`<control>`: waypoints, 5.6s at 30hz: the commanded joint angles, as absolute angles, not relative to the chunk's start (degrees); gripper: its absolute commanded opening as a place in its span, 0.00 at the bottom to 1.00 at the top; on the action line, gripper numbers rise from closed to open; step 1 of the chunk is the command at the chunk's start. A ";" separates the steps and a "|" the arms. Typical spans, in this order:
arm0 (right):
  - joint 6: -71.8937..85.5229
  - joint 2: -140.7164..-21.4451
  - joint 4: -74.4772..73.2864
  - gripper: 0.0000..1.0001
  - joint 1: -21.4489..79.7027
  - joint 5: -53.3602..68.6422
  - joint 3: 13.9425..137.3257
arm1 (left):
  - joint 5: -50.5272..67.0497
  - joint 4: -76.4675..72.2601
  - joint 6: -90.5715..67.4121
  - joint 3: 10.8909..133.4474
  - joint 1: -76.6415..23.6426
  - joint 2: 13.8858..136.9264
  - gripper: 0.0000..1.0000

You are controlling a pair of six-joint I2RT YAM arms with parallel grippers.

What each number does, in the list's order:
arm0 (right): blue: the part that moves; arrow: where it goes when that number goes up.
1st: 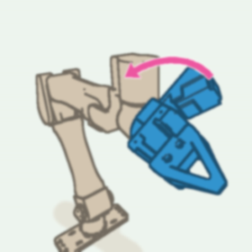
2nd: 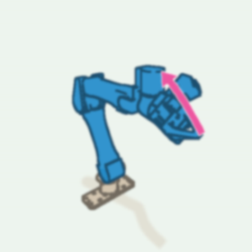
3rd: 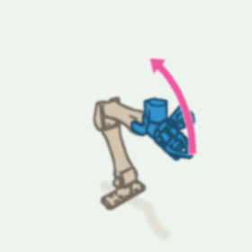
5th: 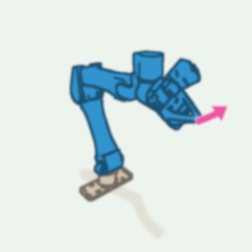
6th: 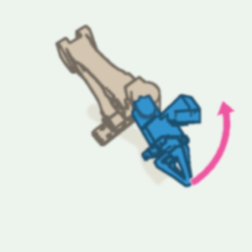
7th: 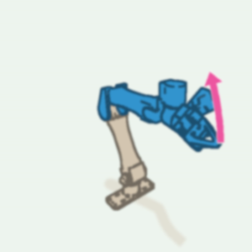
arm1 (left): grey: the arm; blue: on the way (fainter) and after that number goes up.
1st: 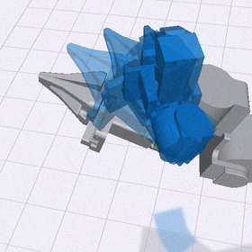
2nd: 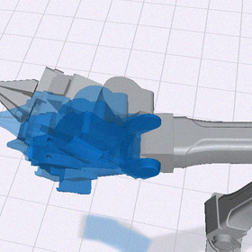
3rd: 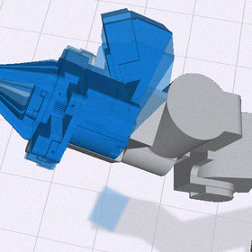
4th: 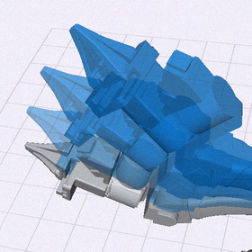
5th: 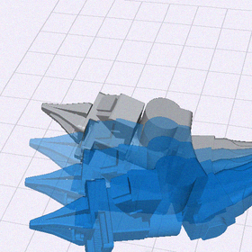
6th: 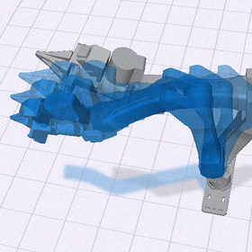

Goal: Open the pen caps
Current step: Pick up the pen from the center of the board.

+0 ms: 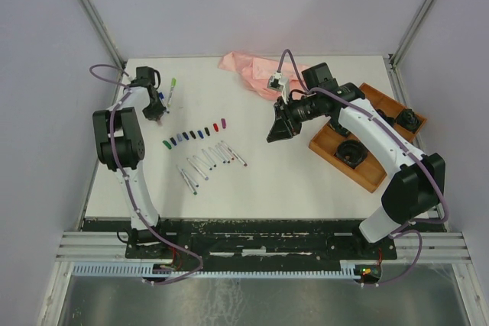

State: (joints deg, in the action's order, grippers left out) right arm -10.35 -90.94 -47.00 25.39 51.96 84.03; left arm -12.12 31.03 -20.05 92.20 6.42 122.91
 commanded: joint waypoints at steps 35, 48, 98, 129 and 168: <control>-4.37 -80.89 -31.11 0.29 24.36 62.87 77.14 | 12.79 -0.88 -31.66 55.20 5.99 82.29 0.03; 23.59 -71.56 7.33 0.46 23.20 61.04 61.76 | 11.46 -43.73 -40.21 23.58 -16.39 49.29 0.03; 48.62 -75.85 54.28 0.53 31.04 53.37 45.62 | -4.33 -74.22 -29.00 20.53 -55.10 63.05 0.03; 52.21 -76.26 55.72 0.25 30.76 54.49 46.31 | -4.91 -73.40 -30.31 20.27 -55.09 63.64 0.03; 43.82 -75.33 45.28 0.00 31.46 57.37 49.07 | -5.52 -55.81 -28.84 19.85 -54.23 48.74 0.67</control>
State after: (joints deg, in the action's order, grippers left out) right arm 45.56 -76.27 46.83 31.16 56.80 46.28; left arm -4.45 -60.53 -31.77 18.72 -54.85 53.56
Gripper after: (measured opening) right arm 0.169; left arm 0.644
